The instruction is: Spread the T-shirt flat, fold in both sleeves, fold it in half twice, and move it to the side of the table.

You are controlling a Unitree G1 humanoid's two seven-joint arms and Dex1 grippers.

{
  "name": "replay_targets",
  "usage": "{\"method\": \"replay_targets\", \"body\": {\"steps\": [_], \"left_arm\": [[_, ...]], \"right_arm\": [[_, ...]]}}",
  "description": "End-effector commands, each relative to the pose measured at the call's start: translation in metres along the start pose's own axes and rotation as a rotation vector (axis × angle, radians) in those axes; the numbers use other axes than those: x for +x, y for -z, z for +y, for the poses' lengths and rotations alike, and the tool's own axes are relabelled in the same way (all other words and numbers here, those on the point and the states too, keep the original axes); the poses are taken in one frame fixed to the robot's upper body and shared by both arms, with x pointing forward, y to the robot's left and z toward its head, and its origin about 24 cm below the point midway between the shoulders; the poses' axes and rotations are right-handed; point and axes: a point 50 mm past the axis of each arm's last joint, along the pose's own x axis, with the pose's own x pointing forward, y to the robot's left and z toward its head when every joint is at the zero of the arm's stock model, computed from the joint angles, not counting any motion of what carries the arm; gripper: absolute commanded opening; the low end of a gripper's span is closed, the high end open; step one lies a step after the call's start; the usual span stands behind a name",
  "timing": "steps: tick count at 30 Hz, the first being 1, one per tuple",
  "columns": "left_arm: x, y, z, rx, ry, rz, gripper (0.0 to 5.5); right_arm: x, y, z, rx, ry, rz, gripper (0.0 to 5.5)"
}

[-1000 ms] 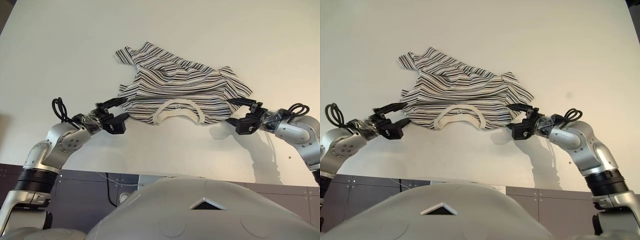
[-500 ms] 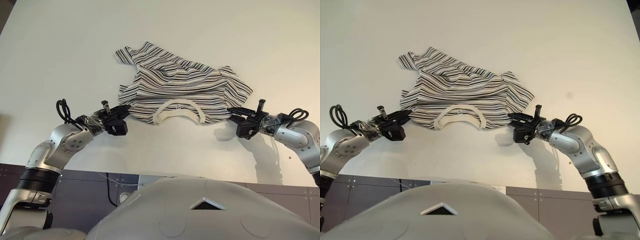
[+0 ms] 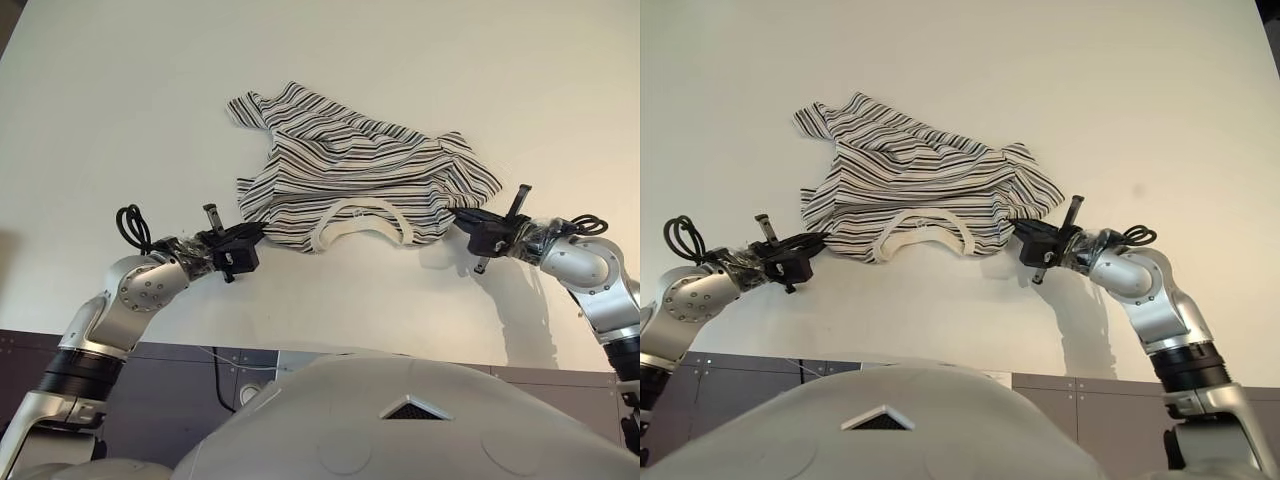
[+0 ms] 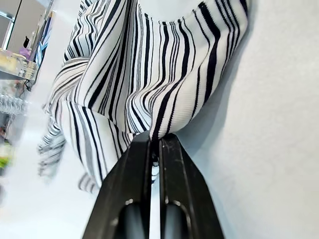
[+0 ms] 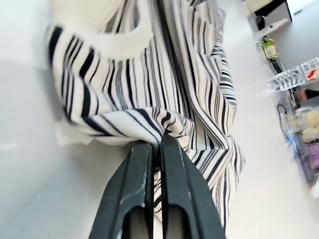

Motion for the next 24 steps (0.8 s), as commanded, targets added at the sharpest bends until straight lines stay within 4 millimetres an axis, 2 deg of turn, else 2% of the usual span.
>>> {"method": "replay_targets", "body": {"steps": [1, 3, 5, 9, 12, 14, 16, 19, 22, 24], "left_arm": [[-0.009, -0.025, 0.072, -0.428, -0.419, -0.216, 0.1], [-0.018, -0.042, 0.125, -0.51, -0.615, -0.367, 0.1], [-0.023, -0.057, 0.166, -0.512, -0.743, -0.432, 0.1], [-0.022, -0.098, 0.219, -0.391, -0.898, -0.491, 0.1], [-0.012, -0.111, 0.261, -0.322, -1.031, -0.427, 0.1], [-0.007, -0.116, 0.282, -0.303, -1.098, -0.403, 0.1], [-0.005, -0.124, 0.295, -0.279, -1.145, -0.421, 0.1], [-0.004, -0.128, 0.301, -0.256, -1.169, -0.463, 0.1], [0.0, -0.12, 0.292, -0.255, -1.124, -0.467, 0.1], [-0.001, -0.113, 0.276, -0.25, -1.048, -0.484, 0.1]], "right_arm": [[0.008, -0.024, -0.066, 0.353, 0.309, -0.147, 0.13], [0.01, -0.037, -0.105, 0.474, 0.459, -0.247, 0.13], [0.013, -0.056, -0.135, 0.526, 0.563, -0.346, 0.13], [0.013, -0.101, -0.19, 0.462, 0.905, -0.505, 0.13], [0.021, -0.129, -0.217, 0.352, 1.154, -0.543, 0.13], [0.029, -0.145, -0.228, 0.28, 1.269, -0.559, 0.13], [0.034, -0.159, -0.233, 0.231, 1.35, -0.595, 0.13], [0.035, -0.16, -0.235, 0.214, 1.419, -0.618, 0.13], [0.03, -0.15, -0.234, 0.207, 1.436, -0.609, 0.13], [0.033, -0.142, -0.227, 0.256, 1.322, -0.606, 0.13]]}}
